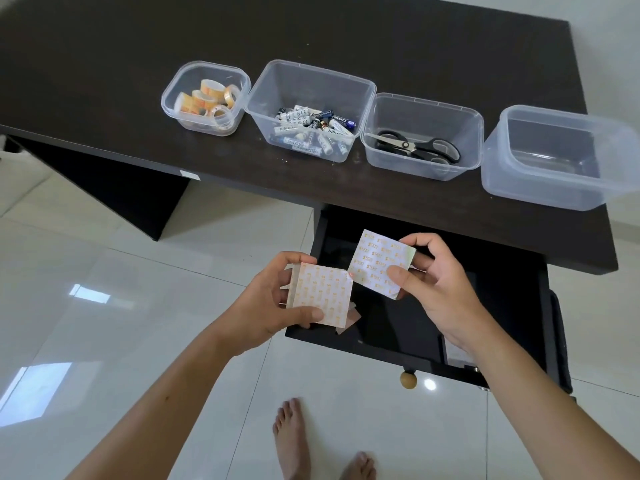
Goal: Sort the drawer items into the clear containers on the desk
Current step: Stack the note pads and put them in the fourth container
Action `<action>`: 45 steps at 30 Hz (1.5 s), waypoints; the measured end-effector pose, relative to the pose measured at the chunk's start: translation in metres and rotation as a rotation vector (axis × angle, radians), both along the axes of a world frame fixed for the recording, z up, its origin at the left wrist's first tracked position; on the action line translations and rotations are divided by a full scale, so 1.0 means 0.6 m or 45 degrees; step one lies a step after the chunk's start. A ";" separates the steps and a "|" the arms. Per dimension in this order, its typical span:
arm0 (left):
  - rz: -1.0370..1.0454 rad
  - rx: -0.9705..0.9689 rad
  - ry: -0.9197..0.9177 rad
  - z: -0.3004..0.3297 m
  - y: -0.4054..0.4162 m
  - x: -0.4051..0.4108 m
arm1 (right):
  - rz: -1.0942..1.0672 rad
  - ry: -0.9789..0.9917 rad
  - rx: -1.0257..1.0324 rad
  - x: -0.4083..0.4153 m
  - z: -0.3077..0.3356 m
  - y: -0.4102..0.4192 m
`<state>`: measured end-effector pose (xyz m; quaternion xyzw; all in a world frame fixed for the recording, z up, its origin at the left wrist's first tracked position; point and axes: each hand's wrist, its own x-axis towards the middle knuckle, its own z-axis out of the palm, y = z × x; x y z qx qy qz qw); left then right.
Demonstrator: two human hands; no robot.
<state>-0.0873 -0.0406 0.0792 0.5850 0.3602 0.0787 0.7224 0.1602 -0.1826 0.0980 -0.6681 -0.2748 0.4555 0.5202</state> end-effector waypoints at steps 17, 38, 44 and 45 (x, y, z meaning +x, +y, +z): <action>0.011 0.004 -0.195 0.010 -0.001 0.000 | 0.234 -0.150 0.107 -0.061 -0.006 0.036; 0.182 0.067 -0.083 -0.002 0.038 -0.063 | 0.869 -0.976 -0.264 -0.027 -0.131 0.071; 0.168 0.076 -0.069 -0.001 0.034 -0.061 | 0.909 -0.931 -0.325 -0.033 -0.126 0.065; 0.168 0.077 -0.065 0.000 0.032 -0.061 | 0.891 -0.912 -0.324 -0.034 -0.123 0.062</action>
